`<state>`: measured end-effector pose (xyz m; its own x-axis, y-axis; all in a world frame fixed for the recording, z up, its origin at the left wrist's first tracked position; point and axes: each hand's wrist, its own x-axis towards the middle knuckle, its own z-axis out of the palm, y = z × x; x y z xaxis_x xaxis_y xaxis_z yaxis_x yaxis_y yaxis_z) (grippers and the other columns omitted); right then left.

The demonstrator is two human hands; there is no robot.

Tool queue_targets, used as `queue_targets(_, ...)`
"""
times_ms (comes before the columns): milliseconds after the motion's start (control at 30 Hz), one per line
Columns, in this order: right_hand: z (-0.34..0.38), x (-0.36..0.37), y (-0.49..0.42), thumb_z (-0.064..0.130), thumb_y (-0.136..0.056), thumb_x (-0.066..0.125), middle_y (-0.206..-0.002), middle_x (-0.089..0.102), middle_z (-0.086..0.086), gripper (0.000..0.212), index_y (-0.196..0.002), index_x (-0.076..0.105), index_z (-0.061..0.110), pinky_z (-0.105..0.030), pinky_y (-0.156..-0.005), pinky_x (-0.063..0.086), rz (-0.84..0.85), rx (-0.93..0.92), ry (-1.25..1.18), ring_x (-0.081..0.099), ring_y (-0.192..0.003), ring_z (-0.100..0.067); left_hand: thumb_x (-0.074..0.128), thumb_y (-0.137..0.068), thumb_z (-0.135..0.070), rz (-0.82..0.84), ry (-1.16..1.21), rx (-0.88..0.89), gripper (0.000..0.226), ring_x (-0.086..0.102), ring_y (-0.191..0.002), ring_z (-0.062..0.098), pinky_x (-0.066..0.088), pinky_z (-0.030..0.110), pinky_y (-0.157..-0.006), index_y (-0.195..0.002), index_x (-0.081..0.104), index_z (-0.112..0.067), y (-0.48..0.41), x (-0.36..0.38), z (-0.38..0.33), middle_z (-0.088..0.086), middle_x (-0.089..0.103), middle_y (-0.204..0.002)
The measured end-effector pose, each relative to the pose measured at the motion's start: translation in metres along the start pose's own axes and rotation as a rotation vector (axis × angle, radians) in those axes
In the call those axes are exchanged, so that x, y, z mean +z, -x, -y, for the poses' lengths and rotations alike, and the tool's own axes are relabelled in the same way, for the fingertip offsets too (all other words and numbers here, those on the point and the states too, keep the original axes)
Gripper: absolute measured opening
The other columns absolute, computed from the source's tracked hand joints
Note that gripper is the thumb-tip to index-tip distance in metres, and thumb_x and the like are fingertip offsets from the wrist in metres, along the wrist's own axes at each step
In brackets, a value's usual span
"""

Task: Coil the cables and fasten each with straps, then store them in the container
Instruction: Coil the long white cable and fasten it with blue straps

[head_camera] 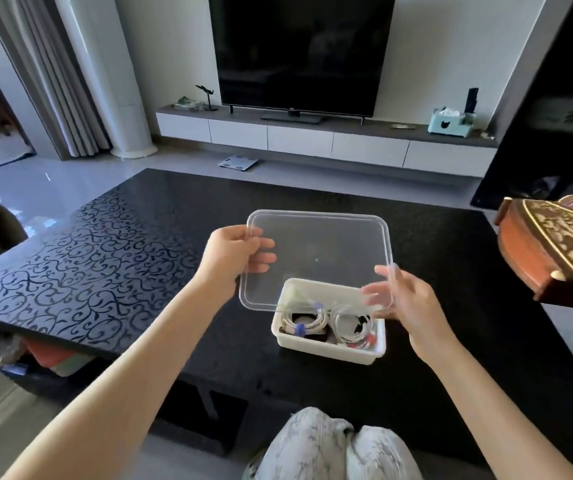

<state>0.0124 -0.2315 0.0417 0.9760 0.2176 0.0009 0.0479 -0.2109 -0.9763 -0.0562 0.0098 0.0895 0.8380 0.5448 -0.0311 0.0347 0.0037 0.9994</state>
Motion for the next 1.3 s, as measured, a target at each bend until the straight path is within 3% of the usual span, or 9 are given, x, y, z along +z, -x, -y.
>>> queue_targets(67,0.007,-0.019,0.000,0.040,-0.102,0.030,-0.082,0.071,-0.011,0.037,-0.108,0.058,0.016,-0.031,-0.060,0.054,-0.126,0.075,-0.121,0.068,-0.073,-0.021,0.045,-0.093,0.006,0.010,0.009,-0.043,0.013,0.063,-0.045,0.009,0.051,0.020,-0.044,-0.098,0.055,-0.002,-0.009,0.030,0.007,0.010,0.065,-0.077)
queue_targets(167,-0.003,-0.032,-0.007,0.030,-0.099,0.046,-0.071,0.068,-0.008,0.022,-0.102,0.061,0.015,-0.029,-0.056,0.050,-0.209,0.075,0.086,0.064,-0.063,-0.016,0.051,-0.093,0.000,0.026,-0.055,-0.084,0.011,0.062,-0.046,0.010,0.057,0.025,-0.053,-0.094,0.061,-0.004,-0.020,0.052,0.028,0.008,0.064,-0.073)
queue_targets(233,-0.026,-0.027,-0.012,0.022,-0.093,0.056,-0.069,0.068,-0.006,0.016,-0.103,0.063,0.011,-0.033,-0.054,0.053,-0.144,0.054,0.308,0.064,-0.060,-0.015,0.058,-0.090,-0.007,0.003,-0.268,-0.039,0.011,0.058,-0.051,0.013,0.056,0.032,-0.062,-0.090,0.069,-0.006,-0.025,0.050,0.051,0.005,0.064,-0.068)
queue_targets(333,-0.061,-0.020,-0.019,0.028,-0.089,0.060,-0.080,0.070,-0.003,0.026,-0.111,0.061,0.013,-0.039,-0.067,0.057,-0.084,0.104,0.552,0.067,-0.071,-0.018,0.064,-0.084,-0.018,-0.033,-0.626,0.033,0.011,0.051,-0.056,0.015,0.041,0.027,-0.055,-0.078,0.072,-0.023,-0.028,0.045,0.082,0.001,0.063,-0.064)
queue_targets(600,-0.092,-0.010,-0.031,0.039,-0.093,0.049,-0.087,0.067,0.000,0.044,-0.133,0.045,0.020,-0.035,-0.072,0.052,0.062,0.104,0.841,0.065,-0.082,-0.020,0.059,-0.081,-0.016,-0.073,-0.746,-0.084,0.035,0.020,-0.051,0.017,0.015,0.026,-0.050,-0.053,0.037,-0.015,-0.042,0.052,0.131,-0.002,0.026,-0.050)
queue_targets(767,-0.100,-0.011,-0.034,0.035,-0.090,0.056,-0.076,0.061,0.004,0.052,-0.139,0.039,0.027,-0.027,-0.060,0.047,0.087,0.259,0.547,0.063,-0.075,-0.014,0.062,-0.080,-0.015,-0.051,-0.696,-0.099,0.032,0.024,-0.056,0.019,0.021,0.029,-0.055,-0.056,0.041,-0.011,-0.051,0.052,0.141,0.003,0.032,-0.055)
queue_targets(967,-0.088,-0.014,-0.051,-0.006,-0.083,0.059,-0.098,0.070,-0.011,0.057,-0.133,0.051,0.020,-0.036,-0.064,0.054,0.083,0.578,-0.133,0.069,-0.085,-0.026,0.064,-0.078,-0.011,-0.023,-0.657,-0.157,0.048,0.021,-0.052,0.019,0.019,0.027,-0.052,-0.048,0.027,-0.016,-0.063,0.050,0.143,0.001,0.025,-0.051)
queue_targets(1133,-0.088,-0.010,-0.059,-0.014,-0.079,0.059,-0.097,0.069,-0.012,0.054,-0.126,0.059,0.013,-0.033,-0.060,0.052,0.022,0.619,-0.147,0.068,-0.085,-0.027,0.070,-0.078,-0.011,-0.016,-0.498,-0.308,0.016,0.045,-0.056,0.022,0.044,0.033,-0.058,-0.066,0.064,-0.003,-0.071,0.046,0.146,0.010,0.050,-0.062)
queue_targets(1300,-0.089,-0.016,-0.073,-0.017,-0.074,0.060,-0.103,0.069,-0.014,0.071,-0.134,0.052,0.021,-0.044,-0.077,0.057,0.095,0.708,-0.148,0.069,-0.089,-0.030,0.074,-0.078,-0.004,0.035,-0.212,-0.536,0.013,0.049,-0.059,0.021,0.050,0.033,-0.065,-0.081,0.061,-0.001,-0.078,0.043,0.140,0.013,0.052,-0.074)
